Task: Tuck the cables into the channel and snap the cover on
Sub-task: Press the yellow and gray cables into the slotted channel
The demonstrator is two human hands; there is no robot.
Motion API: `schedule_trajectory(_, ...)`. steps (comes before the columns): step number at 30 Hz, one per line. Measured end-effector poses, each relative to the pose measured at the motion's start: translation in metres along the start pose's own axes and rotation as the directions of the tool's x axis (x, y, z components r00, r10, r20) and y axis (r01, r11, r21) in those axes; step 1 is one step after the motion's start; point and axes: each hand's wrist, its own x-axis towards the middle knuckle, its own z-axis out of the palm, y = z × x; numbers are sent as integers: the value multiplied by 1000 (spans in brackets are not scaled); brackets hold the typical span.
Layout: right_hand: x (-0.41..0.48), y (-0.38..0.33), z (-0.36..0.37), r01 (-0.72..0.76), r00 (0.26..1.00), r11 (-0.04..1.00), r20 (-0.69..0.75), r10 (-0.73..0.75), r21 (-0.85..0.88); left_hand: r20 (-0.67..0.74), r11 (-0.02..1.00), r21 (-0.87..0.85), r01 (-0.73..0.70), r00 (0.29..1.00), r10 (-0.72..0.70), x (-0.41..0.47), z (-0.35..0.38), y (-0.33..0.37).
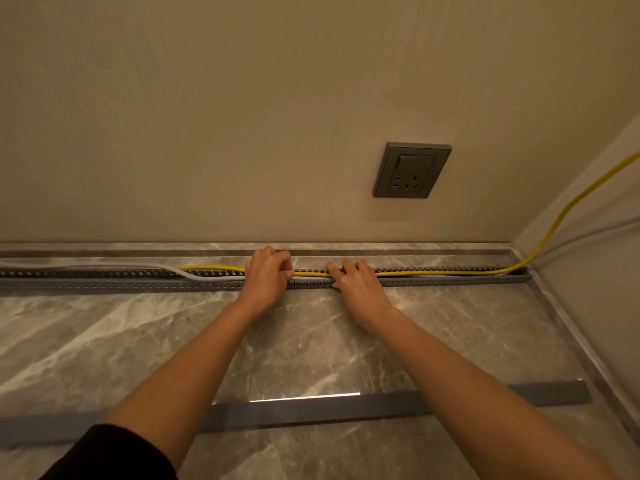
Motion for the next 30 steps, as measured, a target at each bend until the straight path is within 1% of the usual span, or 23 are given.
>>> schedule_trajectory(2,-4,-3,-1,19,1000,1000,-10,-19,-9,-35,996,-61,58,998,-60,0,3,1)
schedule_trajectory(4,-7,-6,-1,37,999,999,-12,-38,-34,-67,979,-126,159,984,-168,3,4,6)
schedule_trajectory(6,-7,-7,0,37,999,998,-5,-37,-50,-52,965,-100,243,967,-249,8,3,8)
schedule_trajectory(8,-6,-7,1,30,1000,999,-6,-30,-38,-36,955,-47,292,955,-294,11,1,8)
schedule_trajectory(10,-3,-7,-1,27,1000,1000,-8,-28,-15,-38,949,-54,310,949,-312,11,2,7)
schedule_trajectory(11,-2,-8,-2,21,1000,1000,-5,-21,5,-43,947,-91,308,949,-313,10,1,7)
schedule_trajectory(15,3,-23,-8,-9,1000,996,-17,10,87,-114,898,-352,264,940,-321,0,-10,5)
schedule_trajectory(18,6,-48,-11,24,999,990,-25,-21,141,-150,883,-388,263,928,-342,-5,-30,-4)
schedule_trajectory(20,9,-69,-13,71,997,984,-30,-67,166,-158,902,-335,273,927,-340,-6,-43,-14)
schedule_trajectory(22,14,-93,-16,100,995,977,-40,-94,191,-148,935,-222,277,938,-313,-6,-56,-31)
schedule_trajectory(25,21,-119,-18,105,994,974,-45,-98,199,-37,961,-15,276,960,-276,-4,-67,-58)
schedule_trajectory(27,27,-131,-17,81,996,979,-49,-73,188,55,965,126,228,970,-236,-3,-76,-73)
schedule_trajectory(29,30,-142,-18,32,999,980,-42,-24,197,120,962,208,178,971,-206,1,-86,-86)
schedule_trajectory(30,32,-146,-19,11,999,980,-37,-4,199,143,962,216,165,970,-198,2,-91,-94)
